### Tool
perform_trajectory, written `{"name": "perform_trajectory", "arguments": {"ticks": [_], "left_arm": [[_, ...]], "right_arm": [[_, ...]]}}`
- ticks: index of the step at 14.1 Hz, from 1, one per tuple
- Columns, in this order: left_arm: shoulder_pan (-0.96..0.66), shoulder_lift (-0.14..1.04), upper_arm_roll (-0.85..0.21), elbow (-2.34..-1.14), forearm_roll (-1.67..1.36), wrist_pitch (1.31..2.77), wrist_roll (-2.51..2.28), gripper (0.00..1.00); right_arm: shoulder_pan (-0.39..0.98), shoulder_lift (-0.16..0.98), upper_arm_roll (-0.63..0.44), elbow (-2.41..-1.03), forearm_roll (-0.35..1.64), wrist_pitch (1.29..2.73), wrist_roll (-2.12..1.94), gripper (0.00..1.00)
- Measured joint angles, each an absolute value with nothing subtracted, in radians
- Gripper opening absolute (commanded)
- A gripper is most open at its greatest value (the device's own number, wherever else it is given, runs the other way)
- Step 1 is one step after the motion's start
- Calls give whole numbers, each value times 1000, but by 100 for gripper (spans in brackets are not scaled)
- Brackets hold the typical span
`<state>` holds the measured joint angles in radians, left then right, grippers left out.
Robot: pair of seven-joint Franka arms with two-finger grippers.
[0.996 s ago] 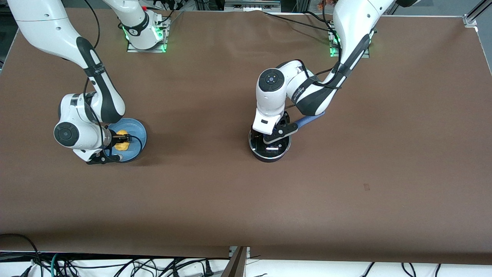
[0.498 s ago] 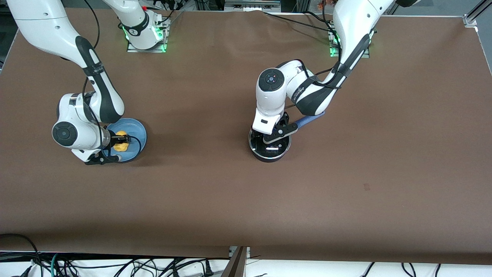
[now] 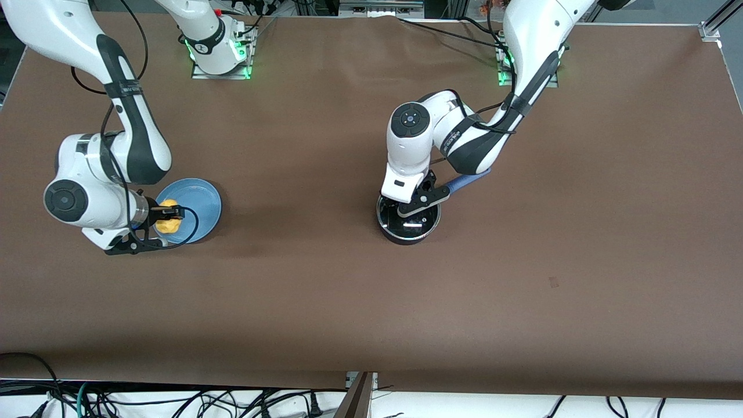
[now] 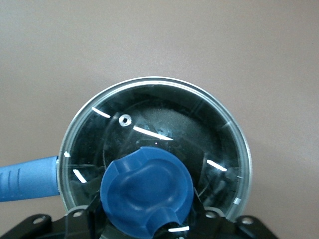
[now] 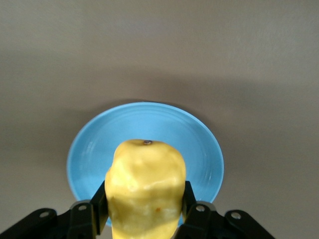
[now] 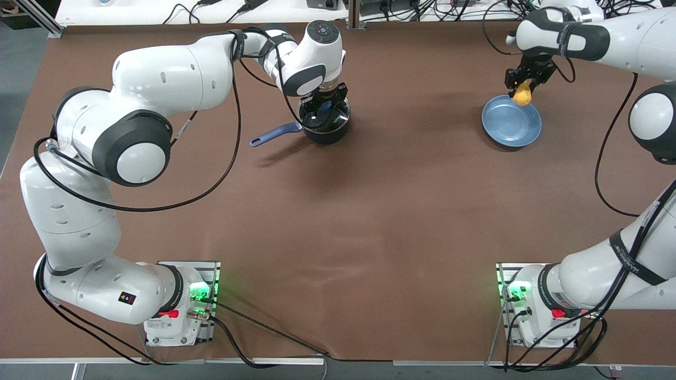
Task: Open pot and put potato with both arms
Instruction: 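Lift the lid aside with the left gripper while the right gripper carries the potato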
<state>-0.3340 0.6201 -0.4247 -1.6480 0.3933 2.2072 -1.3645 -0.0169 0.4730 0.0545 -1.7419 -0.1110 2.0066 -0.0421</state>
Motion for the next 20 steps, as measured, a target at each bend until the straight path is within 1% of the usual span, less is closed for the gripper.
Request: {"name": "perform_trajectory", "arguments": {"ticks": [3, 10, 15, 18, 20], "left_arm": [[-334, 620, -424, -1648, 393, 2207, -1364, 49], [-325, 610, -422, -1643, 393, 2207, -1365, 45], [-258, 539, -421, -1637, 341, 2202, -1275, 45], [-197, 476, -421, -1636, 267, 2138, -1136, 45], [-152, 434, -420, -1635, 236, 2090, -1050, 45]], "right_arm": [[-15, 473, 95, -1676, -106, 1947, -41, 37], [-13, 473, 149, -1613, 0, 1923, -19, 37], [-11, 473, 242, -1608, 7, 1921, 151, 37], [0, 477, 323, -1595, 17, 1924, 327, 37], [39, 485, 353, -1592, 57, 1957, 462, 37]]}}
